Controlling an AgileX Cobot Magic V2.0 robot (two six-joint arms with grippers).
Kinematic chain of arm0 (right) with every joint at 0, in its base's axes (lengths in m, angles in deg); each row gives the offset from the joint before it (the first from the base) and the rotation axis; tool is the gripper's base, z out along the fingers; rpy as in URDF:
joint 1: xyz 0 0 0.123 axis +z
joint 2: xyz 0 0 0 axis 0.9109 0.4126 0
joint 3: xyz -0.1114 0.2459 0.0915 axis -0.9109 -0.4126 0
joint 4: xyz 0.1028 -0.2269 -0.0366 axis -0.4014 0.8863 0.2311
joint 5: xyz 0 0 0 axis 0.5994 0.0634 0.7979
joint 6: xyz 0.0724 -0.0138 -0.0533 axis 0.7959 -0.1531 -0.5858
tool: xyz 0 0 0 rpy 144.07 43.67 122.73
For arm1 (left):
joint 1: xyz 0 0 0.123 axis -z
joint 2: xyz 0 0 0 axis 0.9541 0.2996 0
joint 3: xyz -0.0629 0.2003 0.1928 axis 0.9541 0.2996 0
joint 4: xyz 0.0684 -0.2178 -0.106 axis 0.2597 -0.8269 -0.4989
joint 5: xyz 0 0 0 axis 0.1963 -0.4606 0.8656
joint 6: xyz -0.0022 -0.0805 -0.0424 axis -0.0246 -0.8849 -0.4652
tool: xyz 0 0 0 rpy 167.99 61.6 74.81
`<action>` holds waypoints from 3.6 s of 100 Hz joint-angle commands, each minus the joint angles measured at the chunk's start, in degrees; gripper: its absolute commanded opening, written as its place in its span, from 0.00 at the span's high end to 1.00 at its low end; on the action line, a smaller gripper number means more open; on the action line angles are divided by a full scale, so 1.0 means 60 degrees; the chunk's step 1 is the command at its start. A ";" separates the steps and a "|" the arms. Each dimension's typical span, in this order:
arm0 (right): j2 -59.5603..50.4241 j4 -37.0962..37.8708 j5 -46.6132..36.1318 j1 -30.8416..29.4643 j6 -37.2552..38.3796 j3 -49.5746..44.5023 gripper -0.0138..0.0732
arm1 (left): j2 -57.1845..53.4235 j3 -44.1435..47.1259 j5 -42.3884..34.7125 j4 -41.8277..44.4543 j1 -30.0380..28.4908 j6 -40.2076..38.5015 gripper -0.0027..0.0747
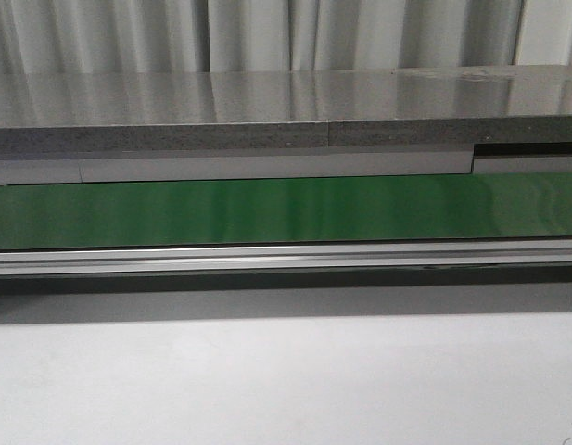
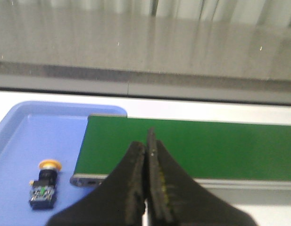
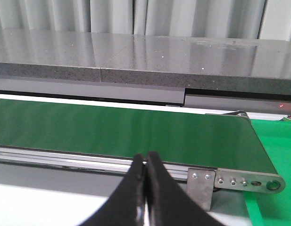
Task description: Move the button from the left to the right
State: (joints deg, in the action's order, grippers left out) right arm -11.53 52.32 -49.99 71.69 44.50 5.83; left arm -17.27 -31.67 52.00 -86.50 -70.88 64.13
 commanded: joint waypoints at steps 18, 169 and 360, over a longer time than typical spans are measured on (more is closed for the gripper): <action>-0.0186 0.0130 -0.0780 0.0022 -0.0010 0.0166 0.92 | 0.3001 -0.2645 0.2933 0.0296 0.0033 -0.0108 0.99; -0.0186 0.0130 -0.0780 0.0022 -0.0010 0.0166 0.92 | 0.5760 -0.3891 0.3164 0.1759 -0.0984 0.0137 0.16; -0.0186 0.0130 -0.0780 0.0022 -0.0010 0.0166 0.92 | 1.4858 -0.5744 0.0193 0.0110 -0.3969 0.1375 0.34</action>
State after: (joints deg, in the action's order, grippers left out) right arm -11.53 52.32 -49.99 71.69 44.50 5.83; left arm 73.95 -64.97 54.27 -85.11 -94.83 72.31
